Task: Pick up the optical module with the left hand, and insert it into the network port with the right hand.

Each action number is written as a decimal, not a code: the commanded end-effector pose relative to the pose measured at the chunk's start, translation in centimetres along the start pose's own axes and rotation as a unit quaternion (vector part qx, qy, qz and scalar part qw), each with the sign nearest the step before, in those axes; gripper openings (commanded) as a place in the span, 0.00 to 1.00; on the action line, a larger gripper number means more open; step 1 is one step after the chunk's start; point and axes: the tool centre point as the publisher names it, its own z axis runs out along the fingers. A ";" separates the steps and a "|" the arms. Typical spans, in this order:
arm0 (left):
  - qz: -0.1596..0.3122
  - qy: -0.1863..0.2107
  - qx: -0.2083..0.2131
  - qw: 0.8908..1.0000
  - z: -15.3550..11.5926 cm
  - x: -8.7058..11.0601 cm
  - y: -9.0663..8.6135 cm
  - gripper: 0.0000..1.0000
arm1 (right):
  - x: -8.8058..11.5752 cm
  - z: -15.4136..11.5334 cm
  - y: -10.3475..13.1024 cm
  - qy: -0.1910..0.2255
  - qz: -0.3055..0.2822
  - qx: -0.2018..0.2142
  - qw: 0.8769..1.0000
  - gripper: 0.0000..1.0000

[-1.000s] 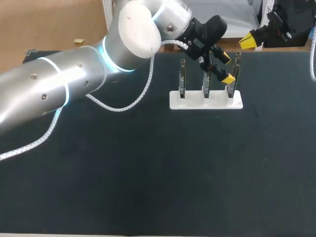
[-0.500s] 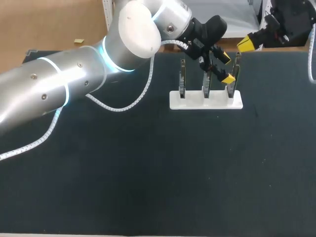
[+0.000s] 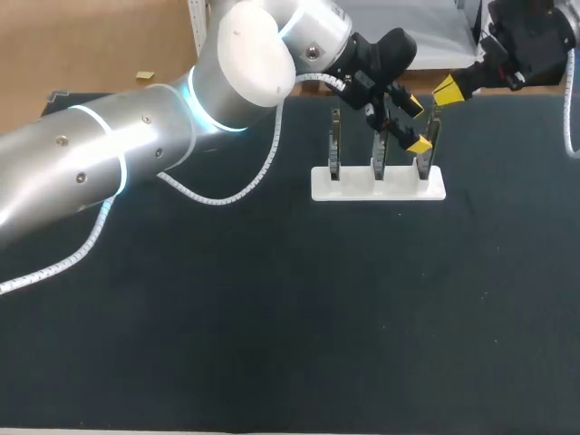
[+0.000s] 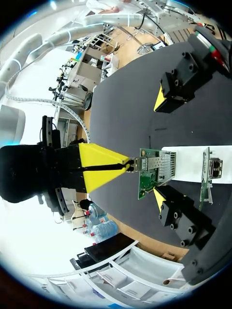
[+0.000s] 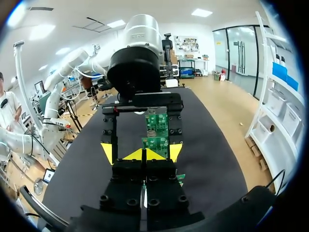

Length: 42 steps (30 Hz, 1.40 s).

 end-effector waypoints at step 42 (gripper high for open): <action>0.001 -0.003 0.001 1.000 -0.1 -0.1 0.2 1.00 | -0.7 -0.6 -0.6 -0.021 -0.021 0.028 0.999 0.00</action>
